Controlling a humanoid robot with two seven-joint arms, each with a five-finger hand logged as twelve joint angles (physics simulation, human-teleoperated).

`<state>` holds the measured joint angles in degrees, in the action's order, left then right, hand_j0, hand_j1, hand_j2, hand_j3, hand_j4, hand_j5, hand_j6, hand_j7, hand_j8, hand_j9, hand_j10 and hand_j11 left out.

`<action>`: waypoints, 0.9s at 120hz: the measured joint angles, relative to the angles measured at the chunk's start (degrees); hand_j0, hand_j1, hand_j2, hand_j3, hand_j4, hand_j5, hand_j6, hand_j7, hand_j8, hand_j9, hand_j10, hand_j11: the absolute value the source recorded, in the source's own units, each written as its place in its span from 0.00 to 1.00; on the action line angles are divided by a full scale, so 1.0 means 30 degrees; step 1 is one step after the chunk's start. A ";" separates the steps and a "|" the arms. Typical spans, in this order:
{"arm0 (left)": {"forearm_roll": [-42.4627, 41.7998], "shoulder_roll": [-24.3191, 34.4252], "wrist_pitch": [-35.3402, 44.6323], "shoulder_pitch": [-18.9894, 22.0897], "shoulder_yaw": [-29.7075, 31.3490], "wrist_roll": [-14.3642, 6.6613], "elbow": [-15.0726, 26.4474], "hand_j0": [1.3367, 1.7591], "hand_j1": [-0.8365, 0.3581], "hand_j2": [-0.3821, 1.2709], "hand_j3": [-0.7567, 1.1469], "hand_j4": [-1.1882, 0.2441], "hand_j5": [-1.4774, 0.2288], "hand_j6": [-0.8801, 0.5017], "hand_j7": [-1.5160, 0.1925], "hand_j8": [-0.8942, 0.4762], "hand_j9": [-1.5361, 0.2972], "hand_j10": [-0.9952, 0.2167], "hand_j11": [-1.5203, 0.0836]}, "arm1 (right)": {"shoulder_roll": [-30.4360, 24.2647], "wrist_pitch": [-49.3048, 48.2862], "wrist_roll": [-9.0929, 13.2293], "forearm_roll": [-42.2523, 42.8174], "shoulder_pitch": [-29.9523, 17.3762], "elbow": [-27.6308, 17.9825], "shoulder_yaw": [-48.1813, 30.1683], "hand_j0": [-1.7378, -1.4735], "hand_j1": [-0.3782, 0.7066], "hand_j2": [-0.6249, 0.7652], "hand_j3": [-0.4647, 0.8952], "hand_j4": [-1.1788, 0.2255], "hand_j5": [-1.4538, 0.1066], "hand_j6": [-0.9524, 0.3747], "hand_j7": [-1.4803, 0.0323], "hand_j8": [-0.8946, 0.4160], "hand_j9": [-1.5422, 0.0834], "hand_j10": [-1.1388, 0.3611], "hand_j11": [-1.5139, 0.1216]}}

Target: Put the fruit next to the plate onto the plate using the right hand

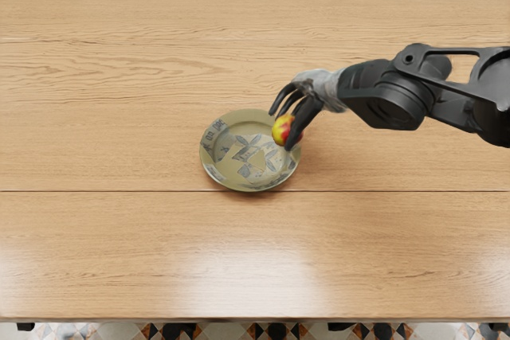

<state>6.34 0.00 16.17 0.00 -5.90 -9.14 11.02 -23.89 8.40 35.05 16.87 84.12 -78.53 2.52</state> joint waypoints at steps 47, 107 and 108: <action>-0.0001 0.0000 0.0000 0.0018 0.0001 0.0000 0.0003 0.76 0.74 0.26 0.40 0.66 0.68 0.46 0.70 0.47 0.66 0.62 0.75 | 0.3602 0.2327 -0.0014 0.1466 0.0053 0.1166 0.0414 0.30 0.68 0.85 0.34 0.35 0.30 0.37 0.36 0.38 0.36 0.36 0.34; -0.0002 0.0000 0.0000 0.0000 0.0001 -0.0001 -0.0001 0.76 0.74 0.26 0.40 0.66 0.68 0.46 0.70 0.47 0.66 0.62 0.75 | 0.3804 0.2043 -0.0016 0.1148 0.0086 0.1249 0.0504 0.30 0.43 0.49 0.34 0.57 0.60 0.46 0.64 0.43 0.64 0.51 0.61; -0.0002 0.0000 0.0000 0.0000 0.0001 -0.0001 0.0001 0.76 0.74 0.26 0.40 0.66 0.68 0.46 0.70 0.47 0.66 0.62 0.75 | 0.3795 0.2029 -0.0016 0.1125 0.0085 0.1249 0.0502 0.30 0.43 0.49 0.34 0.57 0.61 0.46 0.65 0.43 0.64 0.51 0.62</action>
<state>6.33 0.00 16.17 0.00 -5.89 -9.14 11.03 -12.50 14.49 35.00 20.25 84.38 -74.78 4.02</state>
